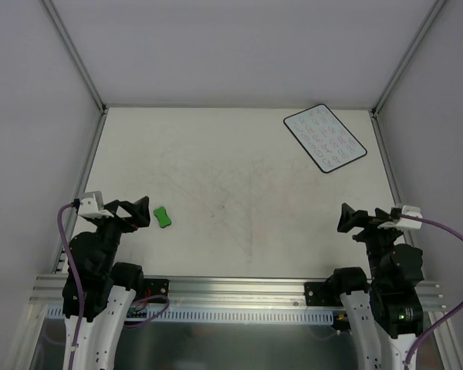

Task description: Erase the whiteboard

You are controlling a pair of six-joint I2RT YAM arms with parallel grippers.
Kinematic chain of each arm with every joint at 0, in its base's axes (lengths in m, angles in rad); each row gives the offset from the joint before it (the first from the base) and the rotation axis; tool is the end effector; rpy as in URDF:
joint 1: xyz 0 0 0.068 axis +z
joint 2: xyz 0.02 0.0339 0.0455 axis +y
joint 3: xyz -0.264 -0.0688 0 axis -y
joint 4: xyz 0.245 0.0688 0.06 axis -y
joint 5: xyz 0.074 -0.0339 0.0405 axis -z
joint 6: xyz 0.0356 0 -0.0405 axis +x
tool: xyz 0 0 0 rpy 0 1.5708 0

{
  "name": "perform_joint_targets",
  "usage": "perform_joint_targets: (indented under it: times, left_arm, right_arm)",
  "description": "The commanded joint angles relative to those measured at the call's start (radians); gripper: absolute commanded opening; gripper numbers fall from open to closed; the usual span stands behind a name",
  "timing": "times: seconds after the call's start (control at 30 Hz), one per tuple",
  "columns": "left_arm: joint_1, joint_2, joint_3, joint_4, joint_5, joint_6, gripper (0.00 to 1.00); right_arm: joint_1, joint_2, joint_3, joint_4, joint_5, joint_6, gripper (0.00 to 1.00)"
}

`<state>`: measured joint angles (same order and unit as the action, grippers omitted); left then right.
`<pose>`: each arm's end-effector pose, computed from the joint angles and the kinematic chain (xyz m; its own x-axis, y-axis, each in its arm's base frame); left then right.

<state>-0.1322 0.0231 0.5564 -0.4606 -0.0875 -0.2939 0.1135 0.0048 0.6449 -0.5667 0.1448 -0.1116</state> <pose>0.0457 -0.0029 0.3038 0.0559 -0.2986 -0.9528 0.0638 0.9534 -0.2950 0.0260 -0.0022 0.3172 0.0690 -0.1031 -0.9923 0.0388 0.9942 -0.1006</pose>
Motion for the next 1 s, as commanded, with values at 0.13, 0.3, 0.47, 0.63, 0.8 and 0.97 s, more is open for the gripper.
perform_joint_targets:
  times: [0.13,0.3,0.47,0.63,0.8,0.97]
  left_arm:
    - [-0.007,0.028,-0.007,0.028,0.015,0.024,0.99]
    - [-0.007,0.037,-0.012,0.027,0.003,0.027,0.99]
    - [-0.007,0.04,-0.01,0.027,0.008,0.029,0.99]
    - [-0.006,0.035,-0.012,0.023,0.009,0.029,0.99]
    - [-0.007,0.026,-0.012,0.023,0.008,0.03,0.99]
    - [-0.007,0.02,-0.013,0.025,0.008,0.032,0.99]
  right_arm:
    - [0.0,0.313,0.146,-0.045,0.008,0.163,0.99]
    - [0.002,0.651,0.226,-0.044,-0.054,0.243,0.99]
    - [0.002,1.056,0.364,-0.019,-0.085,0.228,0.99]
    - [-0.012,1.435,0.519,0.131,-0.106,0.196,0.99]
    - [-0.054,1.754,0.72,0.146,-0.186,0.202,0.98]
    - [-0.075,1.989,0.895,0.145,-0.221,0.207,0.97]
